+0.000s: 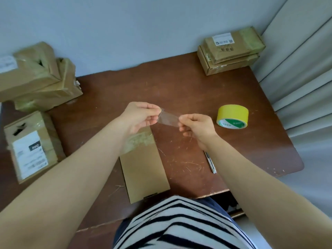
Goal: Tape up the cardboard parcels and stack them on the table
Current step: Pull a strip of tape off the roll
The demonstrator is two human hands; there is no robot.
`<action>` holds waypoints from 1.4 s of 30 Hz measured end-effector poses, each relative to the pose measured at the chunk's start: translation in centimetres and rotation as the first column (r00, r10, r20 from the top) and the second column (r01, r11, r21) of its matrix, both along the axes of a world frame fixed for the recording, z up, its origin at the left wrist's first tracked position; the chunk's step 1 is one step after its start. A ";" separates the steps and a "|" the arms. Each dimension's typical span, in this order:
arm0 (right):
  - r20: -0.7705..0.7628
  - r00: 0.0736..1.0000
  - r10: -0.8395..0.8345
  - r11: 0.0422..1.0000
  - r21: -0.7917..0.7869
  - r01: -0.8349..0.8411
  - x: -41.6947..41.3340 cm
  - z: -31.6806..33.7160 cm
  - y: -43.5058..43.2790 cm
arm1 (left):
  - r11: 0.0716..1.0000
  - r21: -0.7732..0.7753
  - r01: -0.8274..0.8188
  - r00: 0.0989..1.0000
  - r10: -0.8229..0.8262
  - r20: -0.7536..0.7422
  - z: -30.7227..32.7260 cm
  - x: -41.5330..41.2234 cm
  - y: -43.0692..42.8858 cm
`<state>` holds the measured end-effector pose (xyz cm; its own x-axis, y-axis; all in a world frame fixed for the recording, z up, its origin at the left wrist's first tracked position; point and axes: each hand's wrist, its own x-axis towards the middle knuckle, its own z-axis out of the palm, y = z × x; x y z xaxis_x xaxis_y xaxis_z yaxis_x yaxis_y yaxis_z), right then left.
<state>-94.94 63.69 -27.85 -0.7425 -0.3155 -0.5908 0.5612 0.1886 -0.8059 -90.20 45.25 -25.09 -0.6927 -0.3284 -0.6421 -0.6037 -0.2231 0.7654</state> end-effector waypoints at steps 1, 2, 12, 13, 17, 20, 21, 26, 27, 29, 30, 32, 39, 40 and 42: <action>-0.014 1.000 0.007 1.000 -0.008 -0.007 0.1 0.2 -0.5 | 0.999 0.010 -0.034 0.999 0.034 0.002 0.2 0.6 -0.7; -0.015 1.000 0.017 1.000 -0.016 -0.017 0.2 0.4 -1.1 | 0.998 0.014 -0.067 0.998 0.067 0.006 0.4 1.1 -1.3; 0.072 0.984 0.160 0.986 -0.063 -0.156 1.1 0.6 -5.9 | 0.964 0.039 -0.261 0.965 0.260 0.031 0.2 7.5 -7.9; 0.083 0.978 0.192 0.976 -0.116 -0.182 1.5 0.6 -6.7 | 0.970 0.061 -0.237 0.971 0.236 0.024 0.3 7.6 -7.8; 0.138 0.904 0.404 0.906 -0.194 -0.376 2.4 1.1 -8.9 | 0.976 0.117 -0.183 0.983 0.184 0.007 0.6 7.2 -7.4; 0.091 0.876 0.473 0.877 -0.142 -0.459 2.4 1.0 -9.0 | 0.972 0.115 -0.204 0.979 0.205 0.002 0.2 7.7 -7.7; 0.055 0.886 0.461 0.885 -0.097 -0.455 2.4 0.9 -9.0 | 0.973 0.111 -0.203 0.979 0.203 0.008 0.0 8.0 -7.8; 0.027 0.924 0.382 0.924 0.010 -0.383 2.6 0.6 -8.5 | 0.965 0.087 -0.246 0.969 0.243 0.037 -1.0 9.1 -7.1; 0.022 0.926 0.377 0.926 0.022 -0.377 2.7 0.5 -8.5 | 0.962 0.069 -0.265 0.964 0.263 0.039 -1.2 9.1 -6.8; -0.007 0.933 0.359 0.932 0.053 -0.358 2.8 0.6 -8.5 | 0.947 0.049 -0.319 0.948 0.318 0.032 -1.5 8.9 -6.2; -0.024 0.941 0.337 0.940 0.067 -0.335 2.8 0.7 -8.4 | 0.931 0.063 -0.361 0.933 0.360 0.023 -1.6 8.8 -5.9; -0.037 0.971 0.237 0.970 0.071 -0.234 2.4 0.8 -8.0 | 0.878 0.103 -0.468 0.883 0.468 0.021 -1.9 8.7 -5.9; 0.043 0.994 0.100 0.995 0.004 -0.100 1.1 0.4 -5.9 | 0.326 -0.865 0.381 0.842 -0.509 0.179 -5.2 12.1 -4.0; 0.058 0.992 0.110 0.994 -0.007 -0.109 1.5 0.2 -6.0 | 0.151 -0.857 0.493 0.713 -0.634 0.299 -5.9 12.2 -3.1; 0.082 0.989 0.123 0.992 -0.017 -0.122 2.0 -0.1 -6.3 | -0.074 -0.816 0.573 0.574 -0.674 0.464 -7.2 12.4 -1.8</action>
<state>-92.98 57.42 -27.99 -0.6463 -0.4083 -0.6447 0.5995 0.2510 -0.7600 -77.77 43.44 -32.31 -0.9613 0.0193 -0.2747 -0.0274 0.9859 0.1652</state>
